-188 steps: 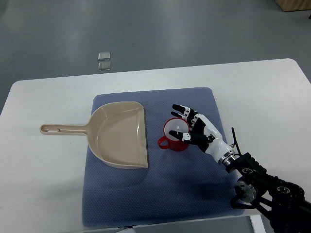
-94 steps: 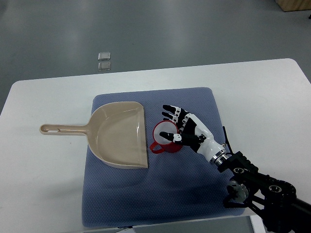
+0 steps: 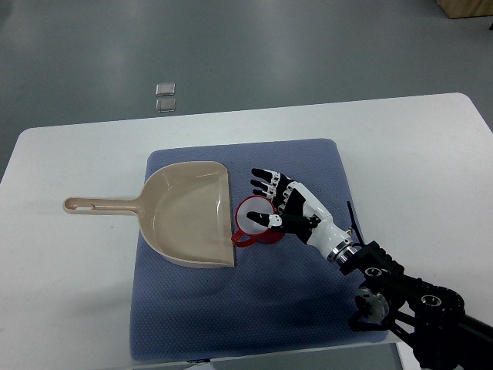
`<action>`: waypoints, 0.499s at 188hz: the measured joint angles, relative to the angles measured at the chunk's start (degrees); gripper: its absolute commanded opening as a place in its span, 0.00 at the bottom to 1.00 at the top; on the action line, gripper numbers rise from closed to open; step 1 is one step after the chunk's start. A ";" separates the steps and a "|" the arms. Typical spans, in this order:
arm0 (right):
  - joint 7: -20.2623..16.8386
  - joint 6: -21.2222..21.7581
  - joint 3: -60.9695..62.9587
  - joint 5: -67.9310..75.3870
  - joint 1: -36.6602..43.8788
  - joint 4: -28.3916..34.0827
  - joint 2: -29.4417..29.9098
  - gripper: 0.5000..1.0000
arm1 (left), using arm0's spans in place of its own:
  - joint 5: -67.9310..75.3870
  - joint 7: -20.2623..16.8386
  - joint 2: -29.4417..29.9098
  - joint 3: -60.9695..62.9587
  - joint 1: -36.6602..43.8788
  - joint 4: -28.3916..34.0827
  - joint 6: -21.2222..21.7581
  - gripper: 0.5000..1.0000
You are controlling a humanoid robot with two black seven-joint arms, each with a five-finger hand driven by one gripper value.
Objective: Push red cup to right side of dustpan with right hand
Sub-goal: 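Push the red mug with the right hand toward the dustpan's edge, then hold the right hand against the mug beside the dustpan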
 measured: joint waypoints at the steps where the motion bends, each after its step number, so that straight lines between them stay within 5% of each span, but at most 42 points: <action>1: 0.00 0.00 0.00 0.00 0.01 0.00 0.01 0.86 | 0.00 0.00 0.00 0.00 0.00 0.00 0.00 1.00; 94: -0.08 0.04 -1.19 -0.40 0.18 -0.55 1.12 0.86 | 0.00 0.00 0.00 0.00 -0.01 0.00 0.00 1.00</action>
